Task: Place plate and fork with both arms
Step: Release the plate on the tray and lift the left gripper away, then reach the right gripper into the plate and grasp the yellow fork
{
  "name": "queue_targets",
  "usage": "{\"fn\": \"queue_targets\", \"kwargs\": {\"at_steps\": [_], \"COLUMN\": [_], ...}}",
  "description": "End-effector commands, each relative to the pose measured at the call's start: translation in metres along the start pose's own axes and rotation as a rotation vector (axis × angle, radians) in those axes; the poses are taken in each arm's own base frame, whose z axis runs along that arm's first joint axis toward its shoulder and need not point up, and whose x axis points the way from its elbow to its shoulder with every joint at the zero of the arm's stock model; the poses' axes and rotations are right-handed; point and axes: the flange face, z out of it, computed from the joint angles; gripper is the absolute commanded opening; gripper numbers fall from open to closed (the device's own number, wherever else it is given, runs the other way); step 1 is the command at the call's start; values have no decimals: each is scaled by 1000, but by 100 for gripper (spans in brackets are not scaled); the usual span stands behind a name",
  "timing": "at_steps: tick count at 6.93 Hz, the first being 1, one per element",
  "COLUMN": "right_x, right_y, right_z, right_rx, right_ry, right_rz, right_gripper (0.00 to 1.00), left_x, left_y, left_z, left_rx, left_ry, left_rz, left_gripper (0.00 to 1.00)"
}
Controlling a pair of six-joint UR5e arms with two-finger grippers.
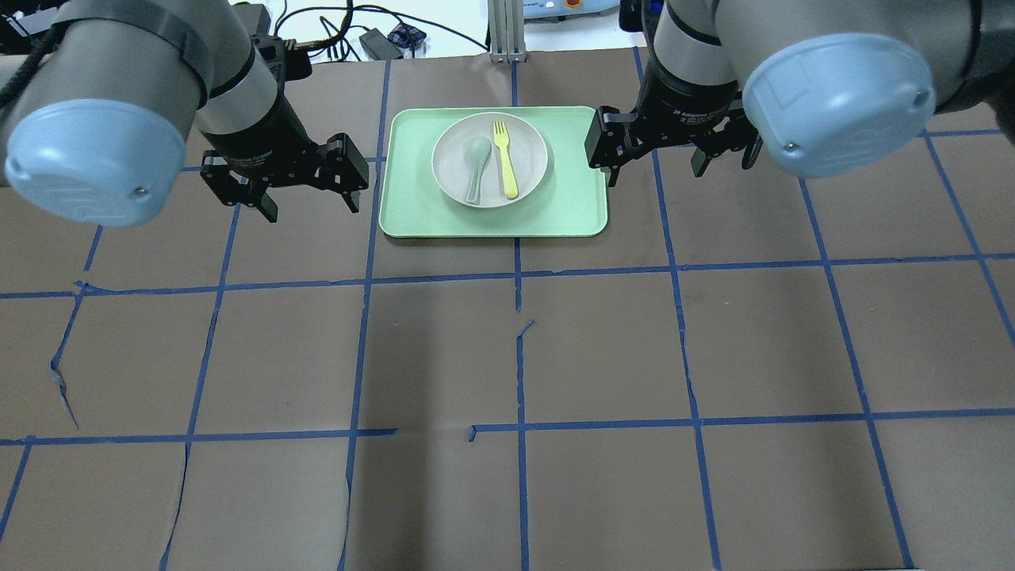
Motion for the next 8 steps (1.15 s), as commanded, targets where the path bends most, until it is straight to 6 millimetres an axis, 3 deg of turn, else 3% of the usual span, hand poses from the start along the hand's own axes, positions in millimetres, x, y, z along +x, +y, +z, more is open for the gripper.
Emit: {"fn": "queue_targets", "kwargs": {"at_steps": [1,2,4,5,6,7,8], "right_x": [-6,-15,-65,-95,-108,-114,-122], "right_y": [-22,-66,-142,-162,-180,-198,-211], "right_z": [13,41,118,173,216,254,269], "right_rx": [17,18,67,69,113,129,138], "right_ry": [1,33,23,22,43,41,34], "right_rz": [-5,21,155,183,190,190,184], "right_gripper": [100,100,100,96,97,98,97], "left_x": [0,0,-1,-1,-1,0,0], "left_y": [16,16,13,13,13,13,12], "left_z": [-12,-10,-5,-5,-4,-3,-2], "left_rx": [2,-2,-11,-10,-10,-13,-13], "left_ry": [0,1,-1,-3,-3,-3,-1], "left_rz": [5,5,2,2,2,3,2], "left_gripper": [100,100,100,100,100,100,100]}}
